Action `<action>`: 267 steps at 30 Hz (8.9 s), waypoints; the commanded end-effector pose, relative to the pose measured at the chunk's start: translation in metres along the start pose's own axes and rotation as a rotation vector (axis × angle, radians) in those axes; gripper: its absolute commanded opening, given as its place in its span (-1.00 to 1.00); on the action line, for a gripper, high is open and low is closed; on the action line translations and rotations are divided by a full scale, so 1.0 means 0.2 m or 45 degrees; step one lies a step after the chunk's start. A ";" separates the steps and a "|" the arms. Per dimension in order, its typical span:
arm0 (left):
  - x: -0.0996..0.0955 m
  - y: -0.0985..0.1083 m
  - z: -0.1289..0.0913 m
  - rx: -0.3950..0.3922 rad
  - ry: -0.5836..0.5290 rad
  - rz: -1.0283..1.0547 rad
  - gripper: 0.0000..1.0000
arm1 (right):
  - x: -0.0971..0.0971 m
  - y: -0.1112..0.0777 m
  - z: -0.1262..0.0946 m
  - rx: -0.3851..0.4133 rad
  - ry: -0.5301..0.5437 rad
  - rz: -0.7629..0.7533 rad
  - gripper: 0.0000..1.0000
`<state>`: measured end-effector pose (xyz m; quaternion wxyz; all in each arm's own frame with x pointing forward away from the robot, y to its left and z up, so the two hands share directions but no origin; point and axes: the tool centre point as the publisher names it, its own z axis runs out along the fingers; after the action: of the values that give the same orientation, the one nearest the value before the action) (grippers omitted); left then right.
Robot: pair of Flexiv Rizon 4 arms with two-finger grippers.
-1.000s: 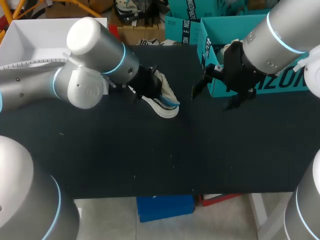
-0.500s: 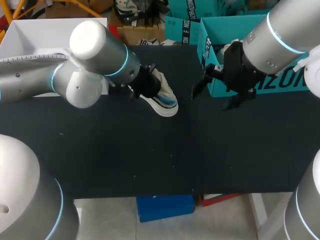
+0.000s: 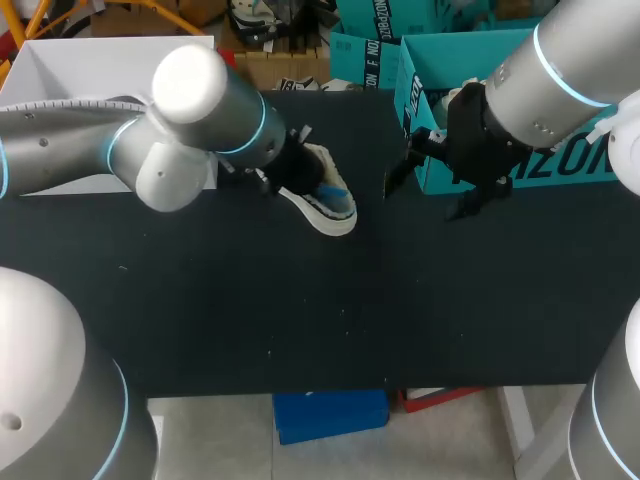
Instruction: Take the shoe out of the shoebox, open the shoe tongue, remove and reinsert the insole, then place the shoe into the shoebox
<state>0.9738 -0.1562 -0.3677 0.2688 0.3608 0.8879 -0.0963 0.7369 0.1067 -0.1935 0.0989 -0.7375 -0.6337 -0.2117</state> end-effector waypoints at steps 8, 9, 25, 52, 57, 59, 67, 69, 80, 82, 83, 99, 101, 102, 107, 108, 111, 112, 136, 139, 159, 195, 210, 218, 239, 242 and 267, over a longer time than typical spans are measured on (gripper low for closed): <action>-0.02 -0.03 0.02 0.028 -0.031 0.024 0.69 | 0.00 0.00 0.00 -0.001 -0.002 0.001 1.00; -0.02 -0.03 0.02 0.030 -0.032 0.026 0.71 | 0.00 0.00 0.00 -0.001 -0.002 0.001 1.00; -0.01 -0.03 0.05 0.037 -0.020 0.047 -0.81 | 0.00 0.00 0.00 -0.001 -0.002 0.001 1.00; 0.00 0.06 0.03 -0.069 0.036 0.127 -1.00 | 0.00 0.00 0.00 -0.001 -0.002 0.001 1.00; 0.01 0.05 0.03 -0.071 0.030 0.135 -1.00 | 0.00 0.00 0.00 -0.001 -0.002 0.001 1.00; 0.01 0.05 0.04 -0.071 0.029 0.135 -0.40 | 0.00 0.00 0.00 -0.001 -0.002 0.001 1.00; 0.03 0.04 0.09 -0.064 0.031 0.135 1.00 | 0.00 0.00 0.00 -0.001 -0.002 0.001 1.00; 0.03 0.04 0.10 -0.063 0.030 0.136 1.00 | 0.00 0.00 0.00 -0.001 -0.002 0.001 1.00; 0.03 0.03 0.11 -0.029 0.001 0.123 0.87 | 0.00 0.00 0.00 -0.001 -0.002 0.001 1.00; 0.03 0.03 0.11 -0.018 -0.010 0.118 0.80 | 0.00 0.00 0.00 -0.001 -0.002 0.001 1.00; 0.03 0.03 0.11 -0.012 -0.019 0.118 0.76 | 0.00 0.00 0.00 -0.001 -0.002 0.001 1.00; 0.06 0.01 0.14 0.041 -0.051 0.087 -0.38 | 0.00 0.00 0.00 -0.001 -0.002 0.001 1.00; 0.06 0.01 0.15 0.043 -0.059 0.087 -0.33 | 0.00 0.00 0.00 -0.001 -0.002 0.001 1.00; 0.06 0.01 0.15 0.043 -0.061 0.088 -0.31 | 0.00 0.00 0.00 -0.001 -0.002 0.001 1.00; 0.05 0.00 0.15 0.034 -0.076 0.114 -0.56 | 0.00 0.00 0.00 -0.001 -0.002 0.001 1.00; 0.04 0.00 0.15 0.031 -0.080 0.118 -0.73 | 0.00 0.00 0.00 -0.001 -0.002 0.001 1.00; 0.03 0.01 0.13 0.025 -0.090 0.126 -1.00 | 0.00 0.00 0.00 -0.001 -0.002 0.001 1.00; 0.02 0.01 0.13 0.023 -0.092 0.129 -1.00 | 0.00 0.00 0.00 -0.001 -0.002 0.001 1.00; -0.03 -0.11 -0.02 0.095 -0.142 0.171 -1.00 | 0.00 0.00 0.00 -0.001 -0.002 0.001 1.00; -0.03 -0.14 -0.02 0.142 -0.139 0.144 -1.00 | 0.00 0.00 0.00 -0.001 -0.002 0.001 1.00; -0.02 -0.26 0.09 0.217 -0.132 0.120 0.47 | 0.00 0.00 0.00 -0.001 -0.002 0.001 1.00; -0.03 -0.31 -0.02 0.153 -0.150 0.232 -1.00 | 0.00 0.00 0.00 -0.001 -0.002 0.001 1.00; -0.04 -0.14 0.08 0.102 -0.107 0.128 -1.00 | 0.00 0.00 0.00 -0.001 -0.002 0.001 1.00; -0.03 -0.06 0.10 0.059 -0.087 0.103 -1.00 | 0.00 0.00 0.00 -0.001 -0.002 0.001 1.00; -0.01 -0.01 0.06 0.028 -0.050 0.053 -1.00 | 0.00 0.00 0.00 -0.001 -0.002 0.001 1.00; 0.00 -0.02 0.05 0.065 -0.054 0.022 -0.51 | 0.00 0.00 0.00 -0.001 -0.002 0.001 1.00; 0.12 0.01 -0.17 0.091 -0.097 -0.034 0.16 | 0.00 0.00 0.00 -0.001 -0.002 0.001 1.00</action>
<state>0.9525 -0.1339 -0.3559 0.2872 0.3541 0.8778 -0.1471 0.7369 0.1067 -0.1935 0.0989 -0.7375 -0.6337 -0.2117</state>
